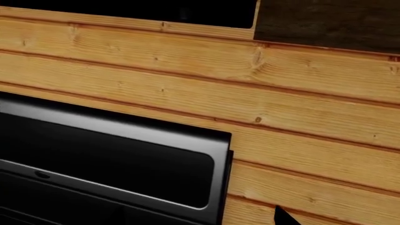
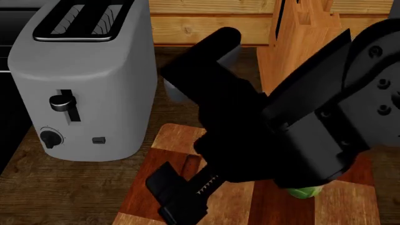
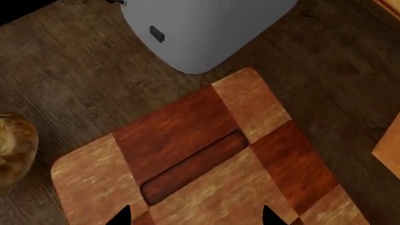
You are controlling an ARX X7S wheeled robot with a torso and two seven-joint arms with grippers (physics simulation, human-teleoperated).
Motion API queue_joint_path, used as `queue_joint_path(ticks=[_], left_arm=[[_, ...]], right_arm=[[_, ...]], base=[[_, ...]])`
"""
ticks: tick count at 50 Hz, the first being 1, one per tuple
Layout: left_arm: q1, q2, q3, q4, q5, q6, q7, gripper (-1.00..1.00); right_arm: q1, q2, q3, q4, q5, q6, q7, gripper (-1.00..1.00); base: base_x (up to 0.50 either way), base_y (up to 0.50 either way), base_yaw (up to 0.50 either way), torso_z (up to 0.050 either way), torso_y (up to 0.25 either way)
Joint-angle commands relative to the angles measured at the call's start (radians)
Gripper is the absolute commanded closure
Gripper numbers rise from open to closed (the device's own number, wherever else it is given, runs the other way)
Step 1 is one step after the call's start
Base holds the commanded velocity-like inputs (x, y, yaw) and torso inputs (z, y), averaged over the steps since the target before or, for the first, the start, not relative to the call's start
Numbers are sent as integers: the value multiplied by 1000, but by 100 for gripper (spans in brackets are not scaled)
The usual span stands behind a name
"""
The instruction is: Clear the non-vegetable object off the cutting board and place the vegetables onto it.
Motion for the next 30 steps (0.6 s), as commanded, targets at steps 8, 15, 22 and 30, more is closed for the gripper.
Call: queue_joint_path(ticks=[8,15,22,30], left_arm=[[-2,-4,-2,-4,-4,4,-2,-100],[-7,-5,0,-16,-3,11,2,-100],[-1,-9,1,-30,1,27,7,-100],[2,-16,-1,-32,1,31,8,-100]], right_arm=[[29,-111,-34,-14,-11,0,-87,-100],[33,-172,-22,7,-141,23,-230,-100],[31,-215,-35,11,-271,13,-379,-100],[36,-246,-62,18,-376,-20,-506,-100]], base=[[0,0,0,0,0],[0,0,0,0,0],[0,0,0,0,0],[0,0,0,0,0]])
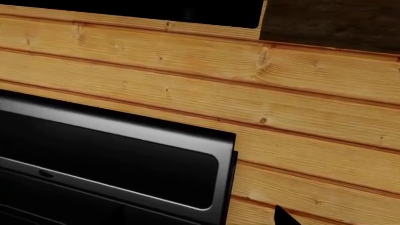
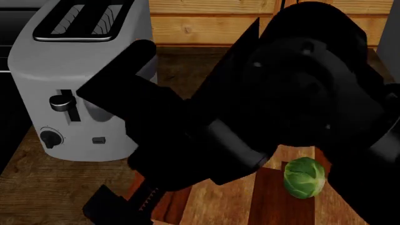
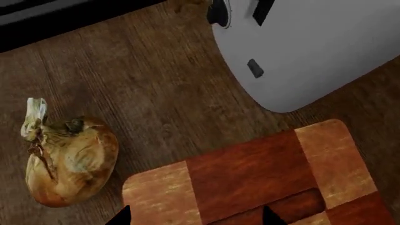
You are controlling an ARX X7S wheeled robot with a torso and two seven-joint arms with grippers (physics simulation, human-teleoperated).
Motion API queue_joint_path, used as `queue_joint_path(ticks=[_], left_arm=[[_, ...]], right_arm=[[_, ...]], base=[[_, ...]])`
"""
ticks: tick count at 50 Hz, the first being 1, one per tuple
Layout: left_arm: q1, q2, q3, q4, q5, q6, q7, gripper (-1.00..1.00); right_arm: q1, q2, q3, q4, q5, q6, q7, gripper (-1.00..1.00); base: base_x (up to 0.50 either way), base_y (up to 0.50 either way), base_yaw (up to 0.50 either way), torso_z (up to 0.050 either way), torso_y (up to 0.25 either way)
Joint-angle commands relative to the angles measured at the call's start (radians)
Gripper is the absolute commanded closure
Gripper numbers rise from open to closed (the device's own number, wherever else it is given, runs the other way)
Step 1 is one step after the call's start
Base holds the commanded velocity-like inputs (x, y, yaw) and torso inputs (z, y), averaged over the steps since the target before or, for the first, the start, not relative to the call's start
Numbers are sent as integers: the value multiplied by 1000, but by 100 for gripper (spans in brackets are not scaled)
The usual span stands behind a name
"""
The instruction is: Clear the non-vegetable object off the cutting board and place the vegetables onto it.
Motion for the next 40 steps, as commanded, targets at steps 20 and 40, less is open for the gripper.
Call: queue_joint_path(ticks=[20,40], left_arm=[[-5,-14,-9,-14,-4,11,-1,-100],[-13,-17,-7,-37,-1,27,1,-100]], right_arm=[[-12,-107,-57,-7,-49,-48,-171,-100],[-46,-143,-45,-3,-17,-112,-253,-100]], base=[[0,0,0,0,0],[0,0,0,0,0]])
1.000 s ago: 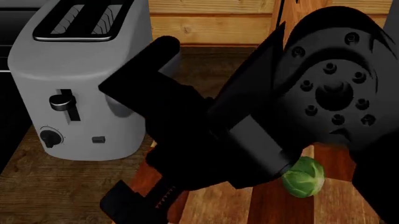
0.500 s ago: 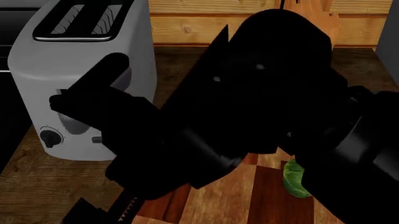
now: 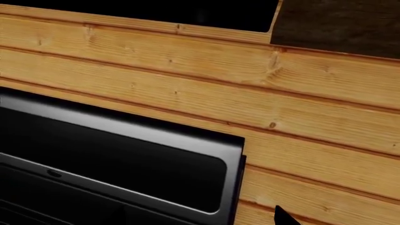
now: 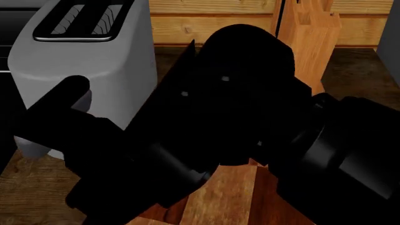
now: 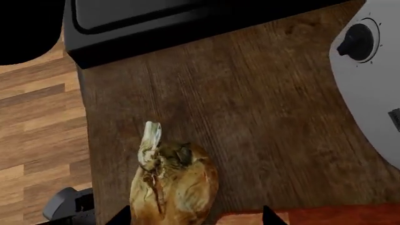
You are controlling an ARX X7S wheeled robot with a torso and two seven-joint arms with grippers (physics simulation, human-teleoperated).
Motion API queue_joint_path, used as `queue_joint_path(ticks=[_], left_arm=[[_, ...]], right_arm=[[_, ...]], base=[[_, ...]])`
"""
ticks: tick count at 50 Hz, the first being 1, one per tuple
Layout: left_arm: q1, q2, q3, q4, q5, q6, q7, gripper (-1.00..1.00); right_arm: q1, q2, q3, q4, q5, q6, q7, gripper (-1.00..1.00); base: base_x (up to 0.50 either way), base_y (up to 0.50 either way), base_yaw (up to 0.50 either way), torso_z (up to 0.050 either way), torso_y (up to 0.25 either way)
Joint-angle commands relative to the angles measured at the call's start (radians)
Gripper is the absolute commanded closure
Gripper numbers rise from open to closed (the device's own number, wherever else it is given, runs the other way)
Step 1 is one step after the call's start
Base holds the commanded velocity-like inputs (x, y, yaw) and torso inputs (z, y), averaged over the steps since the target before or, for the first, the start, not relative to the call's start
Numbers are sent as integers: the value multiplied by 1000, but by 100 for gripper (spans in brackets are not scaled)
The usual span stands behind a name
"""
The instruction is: Clear the non-vegetable object off the cutting board and place the vegetables onto it.
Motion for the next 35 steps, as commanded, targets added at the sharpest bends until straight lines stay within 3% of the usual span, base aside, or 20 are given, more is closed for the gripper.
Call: queue_joint_path(ticks=[1,14,35], left_arm=[[-3,-2,1,-13,2,11,2,-100],[8,-7,4,-9,3,15,2,-100],[9,-15,2,-21,4,30,4,-100]], right_arm=[[-16,-19,0,2,5,-30,-48,-100],[-25,-35,-58,30,-162,-65,-209,-100],[-16,-80,-118,71,-260,-112,-377,-100]], base=[[0,0,0,0,0],[0,0,0,0,0],[0,0,0,0,0]])
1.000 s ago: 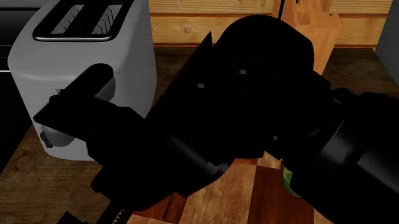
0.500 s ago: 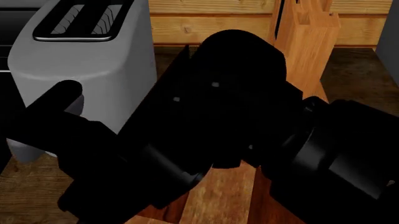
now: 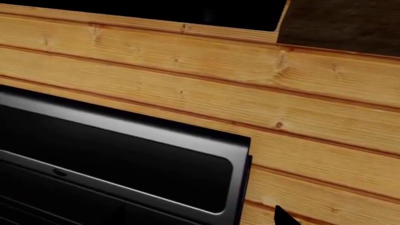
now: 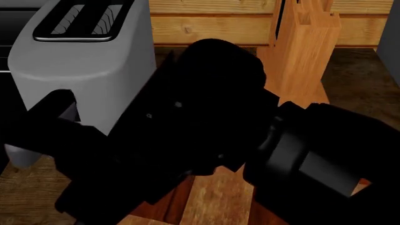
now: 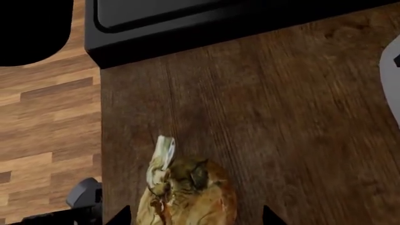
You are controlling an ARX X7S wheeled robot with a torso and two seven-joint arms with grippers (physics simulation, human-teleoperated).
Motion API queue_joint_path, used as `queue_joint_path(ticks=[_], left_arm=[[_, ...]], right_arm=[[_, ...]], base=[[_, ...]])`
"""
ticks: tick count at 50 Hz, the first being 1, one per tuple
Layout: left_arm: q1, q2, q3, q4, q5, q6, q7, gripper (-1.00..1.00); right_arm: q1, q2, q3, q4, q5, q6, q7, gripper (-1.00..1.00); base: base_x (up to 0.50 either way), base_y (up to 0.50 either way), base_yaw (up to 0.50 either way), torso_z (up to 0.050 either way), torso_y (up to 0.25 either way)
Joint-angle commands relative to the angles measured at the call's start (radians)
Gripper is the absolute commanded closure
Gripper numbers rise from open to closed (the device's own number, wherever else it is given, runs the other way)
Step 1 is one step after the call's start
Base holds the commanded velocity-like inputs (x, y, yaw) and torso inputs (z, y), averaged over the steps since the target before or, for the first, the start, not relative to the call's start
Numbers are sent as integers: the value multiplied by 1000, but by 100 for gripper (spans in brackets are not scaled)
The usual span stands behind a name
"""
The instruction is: Clear the non-vegetable object off the cutting board and place the vegetables onto it.
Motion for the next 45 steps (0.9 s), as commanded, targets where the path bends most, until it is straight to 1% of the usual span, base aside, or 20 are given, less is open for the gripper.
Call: queue_joint_path(ticks=[1,36,45], left_arm=[[-1,-5,0,-14,3,13,4,-100],[4,-13,5,-37,7,39,9,-100],[8,-13,5,-36,6,40,7,-100]], right_arm=[[0,-22,-33,25,-56,-29,-91,-100],[-47,-58,-134,68,-165,-111,-268,-100],[-59,-59,-183,69,-229,-151,-327,-100]], base=[[0,0,0,0,0],[0,0,0,0,0],[0,0,0,0,0]])
